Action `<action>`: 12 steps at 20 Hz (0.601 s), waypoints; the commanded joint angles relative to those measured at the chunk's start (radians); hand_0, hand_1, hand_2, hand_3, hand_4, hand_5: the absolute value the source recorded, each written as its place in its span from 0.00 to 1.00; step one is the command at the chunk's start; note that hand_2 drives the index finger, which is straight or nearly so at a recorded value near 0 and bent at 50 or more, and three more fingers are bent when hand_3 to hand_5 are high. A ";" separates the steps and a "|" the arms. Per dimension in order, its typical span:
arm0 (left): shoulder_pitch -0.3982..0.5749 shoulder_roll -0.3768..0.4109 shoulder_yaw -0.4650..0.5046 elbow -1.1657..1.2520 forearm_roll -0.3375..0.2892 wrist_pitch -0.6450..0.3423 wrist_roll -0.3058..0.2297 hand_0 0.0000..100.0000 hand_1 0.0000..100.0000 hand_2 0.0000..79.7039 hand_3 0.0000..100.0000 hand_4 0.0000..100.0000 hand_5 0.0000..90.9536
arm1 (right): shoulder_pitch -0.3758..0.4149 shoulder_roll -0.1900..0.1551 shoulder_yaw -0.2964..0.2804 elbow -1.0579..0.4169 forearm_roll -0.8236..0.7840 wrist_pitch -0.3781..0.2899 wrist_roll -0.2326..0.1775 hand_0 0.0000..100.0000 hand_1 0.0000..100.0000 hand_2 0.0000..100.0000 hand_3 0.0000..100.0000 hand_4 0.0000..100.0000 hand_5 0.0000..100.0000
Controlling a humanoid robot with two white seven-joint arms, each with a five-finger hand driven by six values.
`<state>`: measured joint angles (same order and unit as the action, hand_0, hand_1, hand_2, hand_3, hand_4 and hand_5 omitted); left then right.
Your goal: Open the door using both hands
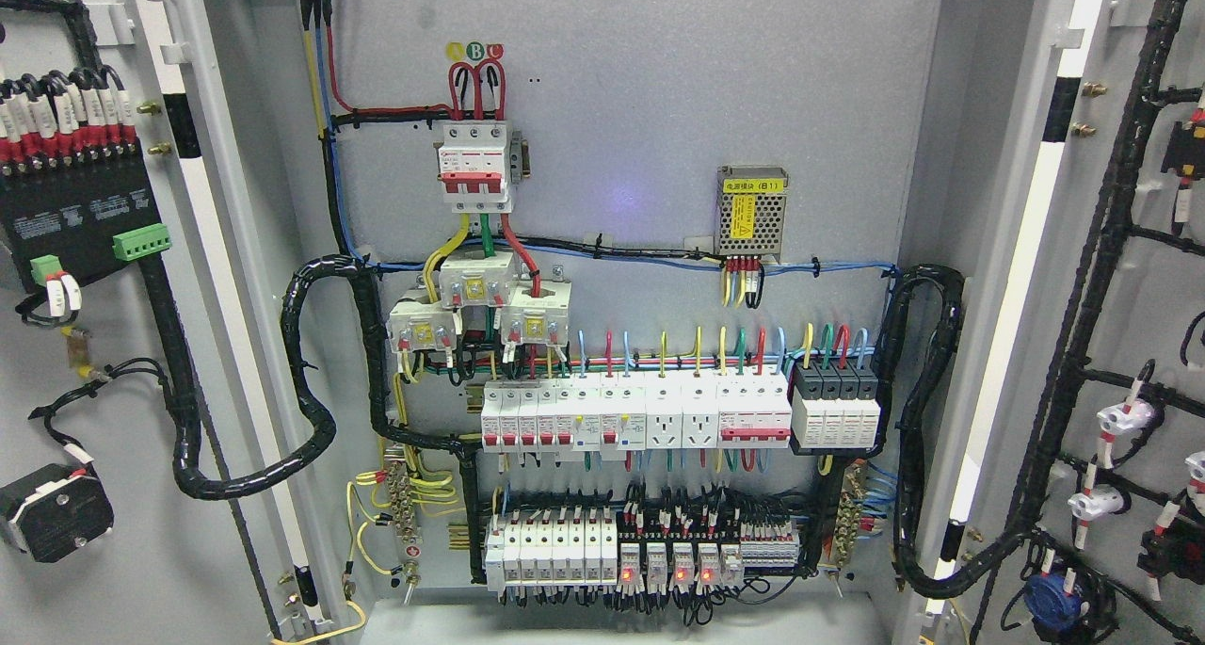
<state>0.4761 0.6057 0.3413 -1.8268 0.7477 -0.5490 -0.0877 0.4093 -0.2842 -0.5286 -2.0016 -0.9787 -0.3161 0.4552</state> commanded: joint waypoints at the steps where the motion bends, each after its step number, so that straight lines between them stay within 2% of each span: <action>1: -0.002 0.011 0.011 0.037 0.002 0.000 0.003 0.00 0.00 0.00 0.00 0.00 0.00 | 0.003 -0.001 -0.004 -0.028 -0.002 -0.004 0.002 0.19 0.00 0.00 0.00 0.00 0.00; 12: -0.002 0.012 0.013 0.038 0.002 0.000 0.003 0.00 0.00 0.00 0.00 0.00 0.00 | -0.004 -0.006 0.028 -0.048 -0.006 -0.011 0.008 0.19 0.00 0.00 0.00 0.00 0.00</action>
<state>0.4744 0.6139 0.3502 -1.8020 0.7499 -0.5489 -0.0853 0.4101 -0.2872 -0.5228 -2.0292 -0.9828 -0.3259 0.4587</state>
